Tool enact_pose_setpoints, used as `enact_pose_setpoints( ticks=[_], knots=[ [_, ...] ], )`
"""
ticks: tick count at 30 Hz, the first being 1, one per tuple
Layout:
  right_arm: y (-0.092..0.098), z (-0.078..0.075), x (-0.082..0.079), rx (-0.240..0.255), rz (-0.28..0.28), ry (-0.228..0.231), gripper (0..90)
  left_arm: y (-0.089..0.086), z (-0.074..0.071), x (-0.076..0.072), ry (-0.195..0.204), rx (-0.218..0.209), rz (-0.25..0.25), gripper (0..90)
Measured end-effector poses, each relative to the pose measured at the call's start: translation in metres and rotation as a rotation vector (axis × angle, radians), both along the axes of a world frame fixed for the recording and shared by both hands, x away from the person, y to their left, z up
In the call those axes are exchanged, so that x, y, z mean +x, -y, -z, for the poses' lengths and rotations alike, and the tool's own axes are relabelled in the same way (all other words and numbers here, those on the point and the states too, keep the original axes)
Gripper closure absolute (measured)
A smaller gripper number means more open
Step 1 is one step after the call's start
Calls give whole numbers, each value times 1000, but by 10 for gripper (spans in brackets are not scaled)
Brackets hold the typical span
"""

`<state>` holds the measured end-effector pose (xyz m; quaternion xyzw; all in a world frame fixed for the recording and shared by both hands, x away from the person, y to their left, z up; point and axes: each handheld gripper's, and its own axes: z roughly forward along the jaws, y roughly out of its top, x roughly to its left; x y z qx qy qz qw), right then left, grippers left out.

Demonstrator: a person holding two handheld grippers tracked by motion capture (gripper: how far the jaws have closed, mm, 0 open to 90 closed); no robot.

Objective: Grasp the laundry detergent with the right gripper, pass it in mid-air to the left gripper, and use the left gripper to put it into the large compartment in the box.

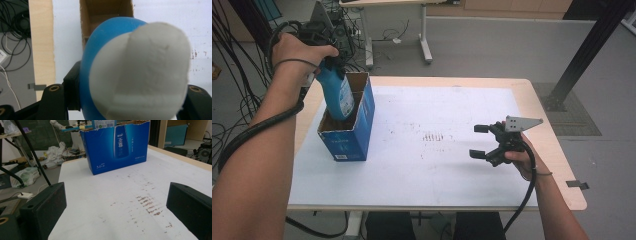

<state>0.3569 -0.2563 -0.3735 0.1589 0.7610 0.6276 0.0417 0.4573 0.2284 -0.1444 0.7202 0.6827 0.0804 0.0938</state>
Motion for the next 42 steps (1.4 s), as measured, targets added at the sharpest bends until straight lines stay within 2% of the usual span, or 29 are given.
enact_pose_setpoints(
  ticks=[7,13,29,42],
  knots=[
    [0,2,1,-1,3,-5,28,0,12,2,-19,-1,-2,373],
    [0,3,1,1,5,-11,28,-1,21,3,-32,17,-3,373],
    [1,6,2,2,8,-16,28,-7,58,6,-104,-21,-27,373],
    [2,7,1,5,12,-15,28,0,79,7,-146,1,-20,373]
  ],
)
